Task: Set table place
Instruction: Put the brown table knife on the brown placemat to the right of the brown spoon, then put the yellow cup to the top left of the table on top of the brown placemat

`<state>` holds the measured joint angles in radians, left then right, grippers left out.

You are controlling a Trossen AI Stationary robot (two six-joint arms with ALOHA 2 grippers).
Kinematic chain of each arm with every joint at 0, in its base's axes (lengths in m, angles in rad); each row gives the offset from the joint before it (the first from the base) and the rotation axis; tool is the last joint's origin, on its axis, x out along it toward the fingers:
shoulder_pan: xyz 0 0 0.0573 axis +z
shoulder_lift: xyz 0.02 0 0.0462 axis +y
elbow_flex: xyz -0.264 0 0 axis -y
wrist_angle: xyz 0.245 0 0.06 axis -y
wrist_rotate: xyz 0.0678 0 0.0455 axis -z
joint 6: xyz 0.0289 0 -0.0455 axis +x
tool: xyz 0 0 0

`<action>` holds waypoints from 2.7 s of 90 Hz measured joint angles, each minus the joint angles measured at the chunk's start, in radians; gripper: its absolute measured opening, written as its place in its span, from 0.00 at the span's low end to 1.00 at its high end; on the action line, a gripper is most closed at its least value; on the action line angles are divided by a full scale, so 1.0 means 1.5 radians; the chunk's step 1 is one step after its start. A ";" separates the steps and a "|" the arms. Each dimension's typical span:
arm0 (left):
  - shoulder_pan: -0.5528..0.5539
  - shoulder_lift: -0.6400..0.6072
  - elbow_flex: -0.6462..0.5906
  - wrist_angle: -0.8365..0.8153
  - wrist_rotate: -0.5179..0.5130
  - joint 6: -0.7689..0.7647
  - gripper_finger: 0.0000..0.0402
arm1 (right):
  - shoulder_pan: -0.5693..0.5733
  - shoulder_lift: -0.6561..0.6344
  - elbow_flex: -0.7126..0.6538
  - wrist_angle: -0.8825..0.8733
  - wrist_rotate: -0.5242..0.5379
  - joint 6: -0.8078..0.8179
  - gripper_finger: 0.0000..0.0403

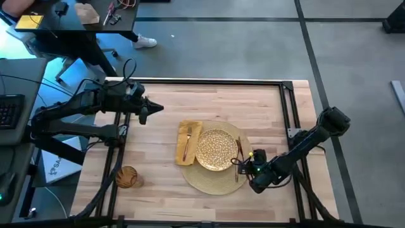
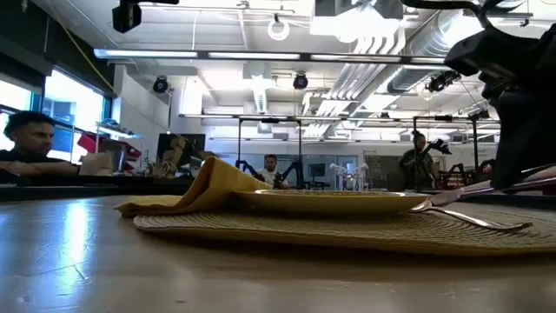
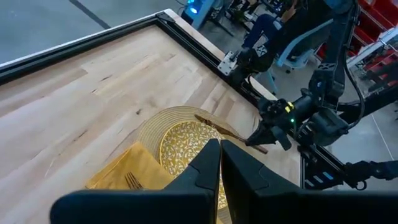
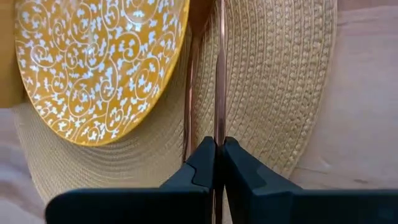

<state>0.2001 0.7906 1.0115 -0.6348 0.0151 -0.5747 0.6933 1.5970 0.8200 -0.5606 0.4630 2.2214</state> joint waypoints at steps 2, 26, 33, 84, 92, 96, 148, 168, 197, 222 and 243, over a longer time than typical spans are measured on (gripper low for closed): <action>0.000 0.000 0.000 0.000 0.000 0.000 0.00 | 0.000 0.000 0.000 0.000 -0.002 0.001 0.00; 0.000 0.000 0.000 0.000 0.000 0.000 0.00 | 0.000 0.001 0.000 0.020 -0.007 0.005 0.10; 0.000 0.000 0.000 0.000 0.000 0.000 0.00 | 0.000 0.001 0.000 0.030 -0.005 0.004 0.19; -0.004 0.005 0.025 -0.150 0.125 0.034 0.00 | -0.010 -0.076 -0.001 -0.077 -0.158 -0.063 0.50; -0.023 0.021 0.063 -0.295 0.120 0.110 0.00 | -0.013 -0.078 0.000 -0.060 -0.153 -0.076 0.48; -0.038 0.038 0.083 -0.360 0.101 0.139 0.00 | -0.021 -0.079 0.000 -0.048 -0.141 -0.082 0.48; -0.341 0.180 0.129 -0.583 0.232 0.208 0.40 | -0.223 -0.162 0.021 0.083 -0.080 -0.443 0.47; -0.451 0.180 0.039 -0.521 0.196 0.141 0.44 | -0.286 -0.240 0.034 0.073 -0.078 -0.592 0.47; -0.522 0.182 -0.079 -0.379 0.163 0.021 0.25 | -0.339 -0.369 0.034 0.033 -0.076 -0.670 0.47; -0.469 0.181 -0.053 -0.358 0.103 -0.106 0.02 | -0.362 -0.478 0.034 0.030 -0.073 -0.691 0.47; -0.229 0.226 0.059 -0.361 0.005 -0.124 0.00 | -0.376 -0.543 0.035 0.006 -0.028 -0.690 0.47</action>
<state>-0.1436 1.1290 1.0998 -1.1756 0.0233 -0.7604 0.1287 0.7819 0.8719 -0.5521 0.4215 1.1868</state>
